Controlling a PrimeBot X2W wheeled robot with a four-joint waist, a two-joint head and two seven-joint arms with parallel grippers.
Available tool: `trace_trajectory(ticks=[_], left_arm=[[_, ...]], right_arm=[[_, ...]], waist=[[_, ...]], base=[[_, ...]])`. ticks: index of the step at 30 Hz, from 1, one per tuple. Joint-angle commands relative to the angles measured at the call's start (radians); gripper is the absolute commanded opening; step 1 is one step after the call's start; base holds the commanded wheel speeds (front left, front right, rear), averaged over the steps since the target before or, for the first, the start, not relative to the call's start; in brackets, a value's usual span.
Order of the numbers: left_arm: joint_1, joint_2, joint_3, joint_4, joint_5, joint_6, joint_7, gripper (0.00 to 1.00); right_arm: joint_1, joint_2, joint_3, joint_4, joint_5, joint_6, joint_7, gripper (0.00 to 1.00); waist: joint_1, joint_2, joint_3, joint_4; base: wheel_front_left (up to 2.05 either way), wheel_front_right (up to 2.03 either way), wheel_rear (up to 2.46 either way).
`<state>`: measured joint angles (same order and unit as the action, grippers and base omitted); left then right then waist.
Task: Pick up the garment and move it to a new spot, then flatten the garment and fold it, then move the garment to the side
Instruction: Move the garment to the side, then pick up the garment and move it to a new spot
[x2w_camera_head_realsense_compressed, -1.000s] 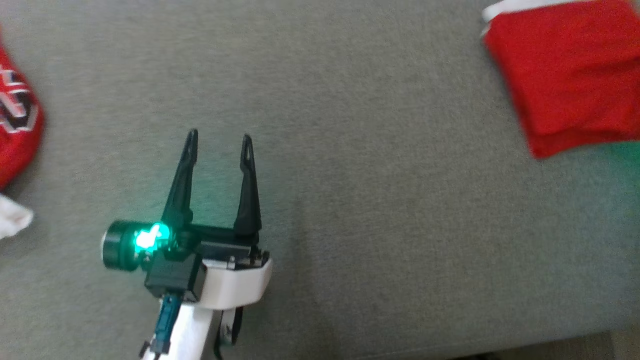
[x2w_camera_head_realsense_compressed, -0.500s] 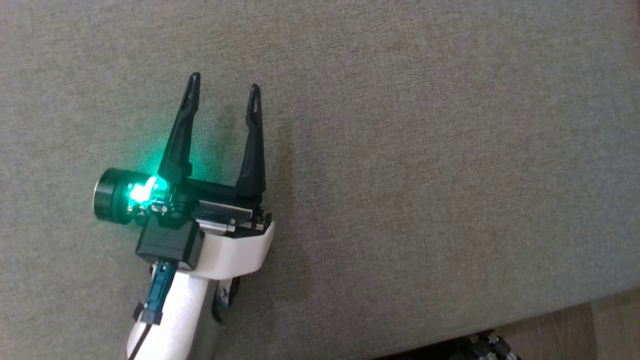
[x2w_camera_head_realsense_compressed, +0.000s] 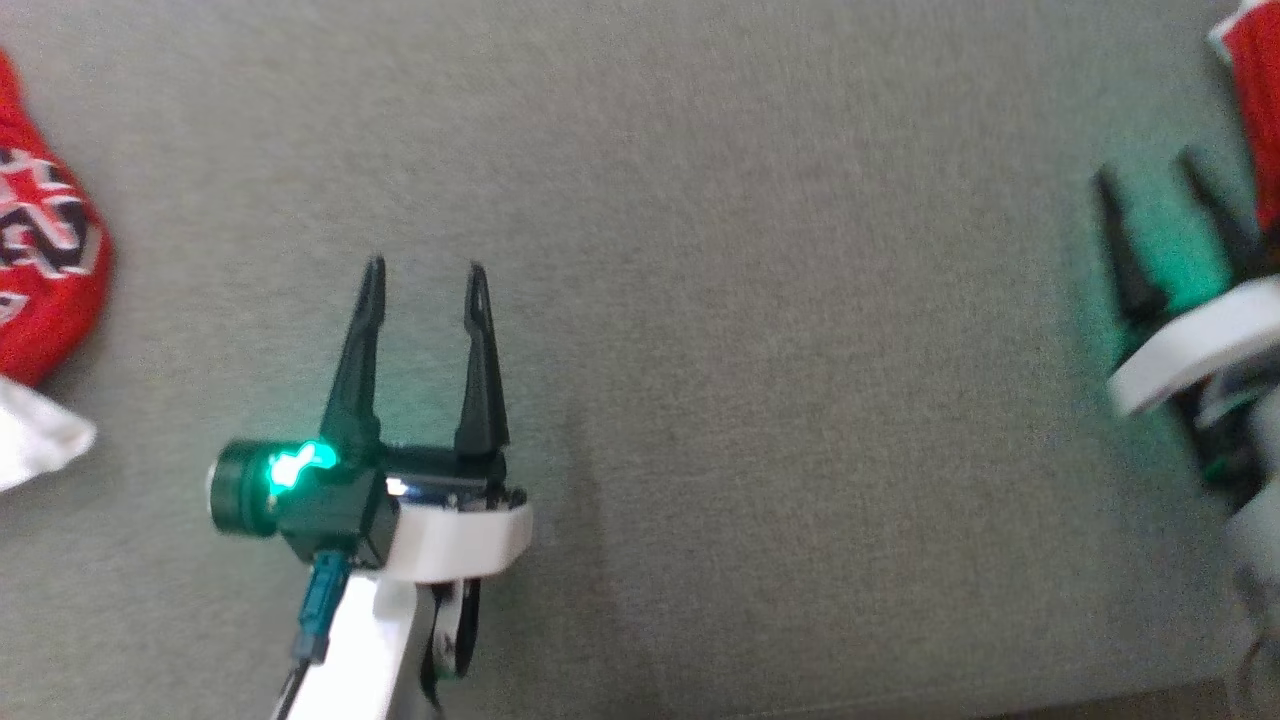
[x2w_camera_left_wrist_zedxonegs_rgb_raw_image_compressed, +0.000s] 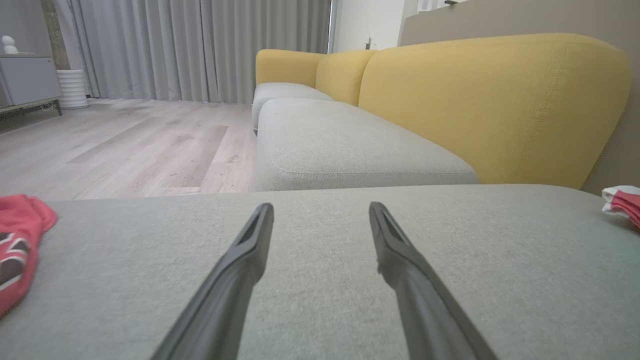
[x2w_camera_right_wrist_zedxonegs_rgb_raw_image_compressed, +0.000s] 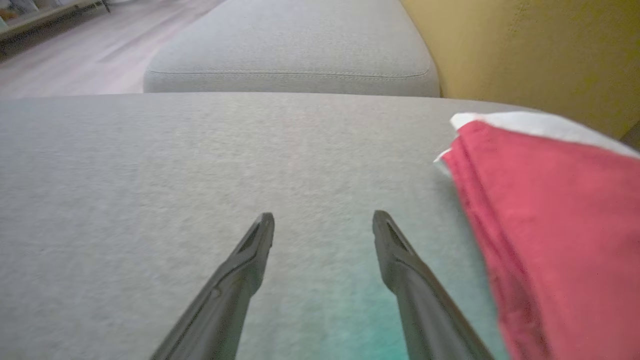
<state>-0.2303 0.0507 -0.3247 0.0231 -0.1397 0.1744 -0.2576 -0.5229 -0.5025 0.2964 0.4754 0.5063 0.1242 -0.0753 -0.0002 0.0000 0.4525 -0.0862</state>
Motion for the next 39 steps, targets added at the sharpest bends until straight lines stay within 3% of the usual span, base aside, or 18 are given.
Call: trace_trajectory(ticks=[1,5,8,15,23,33,39], left_arm=[[0.015,0.0,0.026,-0.018,0.001,-0.003,-0.004,1.0],[0.059,0.0,0.051,0.013,0.011,0.003,-0.004,1.0],[0.106,0.0,0.073,0.024,0.001,0.01,-0.004,1.0],[0.257,0.0,0.122,0.043,-0.011,0.011,-0.004,1.0],[0.34,0.0,0.152,0.054,0.032,-0.01,-0.004,1.0],[0.368,0.0,0.167,0.075,0.052,-0.029,-0.004,1.0],[0.365,0.0,0.161,0.072,0.055,-0.028,-0.004,1.0]], right_arm=[[0.035,0.004,0.017,-0.01,-0.005,0.007,-0.039,1.0],[0.109,0.107,0.057,0.062,-0.017,0.007,-0.161,1.0],[0.171,0.178,0.028,0.076,-0.046,0.007,-0.185,1.0],[0.46,0.327,-0.167,-0.194,-0.241,0.007,-0.186,1.0],[0.615,0.389,-0.208,-0.311,-0.332,0.007,-0.186,1.0],[0.644,0.406,-0.197,-0.323,-0.331,0.007,-0.186,1.0],[0.655,0.407,-0.216,-0.327,-0.329,0.007,-0.186,1.0]], waist=[[0.0002,0.0,-0.1,0.062],[0.0002,0.0,-0.204,0.093],[0.0002,0.0,-0.279,0.107],[0.0002,0.0,-0.442,0.123],[0.0002,0.0,-0.507,0.123],[0.0002,0.0,-0.528,0.108],[0.0002,0.0,-0.528,0.133]], base=[[0.0,0.0,0.0],[0.0,0.0,0.0],[0.0,0.0,0.0],[0.0,0.0,0.0],[0.0,0.0,0.0],[0.0,0.0,0.0],[0.0,0.0,0.0]])
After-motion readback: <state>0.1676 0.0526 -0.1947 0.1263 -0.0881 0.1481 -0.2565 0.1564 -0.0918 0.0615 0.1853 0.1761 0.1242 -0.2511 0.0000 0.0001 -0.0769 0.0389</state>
